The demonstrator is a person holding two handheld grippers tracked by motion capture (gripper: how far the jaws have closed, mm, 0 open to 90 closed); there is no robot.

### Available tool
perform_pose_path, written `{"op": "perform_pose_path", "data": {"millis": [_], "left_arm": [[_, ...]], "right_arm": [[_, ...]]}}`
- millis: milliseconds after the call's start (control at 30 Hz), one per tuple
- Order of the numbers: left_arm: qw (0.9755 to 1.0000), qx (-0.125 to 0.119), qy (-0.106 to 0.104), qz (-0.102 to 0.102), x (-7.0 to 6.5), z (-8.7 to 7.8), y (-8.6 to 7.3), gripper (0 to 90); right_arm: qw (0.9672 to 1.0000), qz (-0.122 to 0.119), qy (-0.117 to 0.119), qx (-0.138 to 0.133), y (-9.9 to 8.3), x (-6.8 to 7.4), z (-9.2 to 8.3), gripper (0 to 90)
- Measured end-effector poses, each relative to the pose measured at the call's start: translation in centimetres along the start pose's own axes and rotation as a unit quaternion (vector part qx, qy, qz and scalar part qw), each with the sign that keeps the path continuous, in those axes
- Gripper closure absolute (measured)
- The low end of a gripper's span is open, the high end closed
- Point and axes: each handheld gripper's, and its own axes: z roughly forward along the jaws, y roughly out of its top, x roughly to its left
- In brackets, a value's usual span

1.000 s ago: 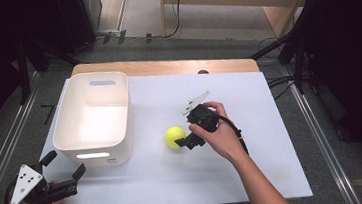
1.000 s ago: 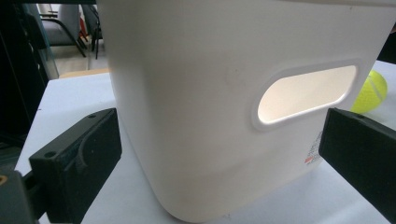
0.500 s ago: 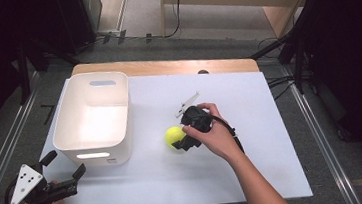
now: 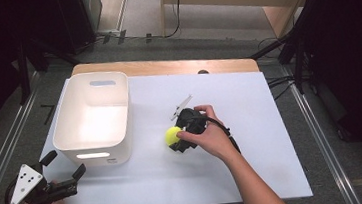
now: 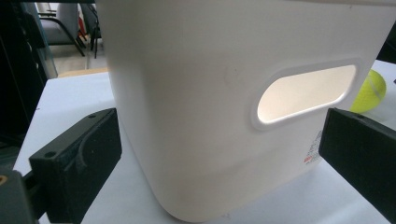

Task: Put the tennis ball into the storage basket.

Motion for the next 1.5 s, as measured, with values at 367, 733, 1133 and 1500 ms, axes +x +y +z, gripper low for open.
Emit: {"op": "perform_pose_path", "data": {"millis": [367, 733, 1133, 1500], "left_arm": [[1.0000, 0.002, 0.000, 0.000, 0.0, 0.0, 0.0, 0.0], [1.0000, 0.001, 0.000, -0.001, 0.0, 0.0, 0.0, 0.0], [1.0000, 0.001, 0.002, -0.003, 0.0, 0.0, 0.0, 0.0], [1.0000, 0.000, 0.000, -0.003, 0.1, -0.1, 0.0, 0.0]], "right_arm": [[0.9999, -0.006, -0.008, 0.012, 0.3, 0.1, 1.0, 0.0], [0.9995, -0.007, -0.017, 0.027, 0.6, 0.2, 1.8, 0.0], [0.9988, -0.005, -0.040, 0.029, 0.7, 0.3, 2.4, 12.2], [0.9984, -0.002, -0.038, 0.041, 0.9, 0.4, 2.8, 21.9]]}}
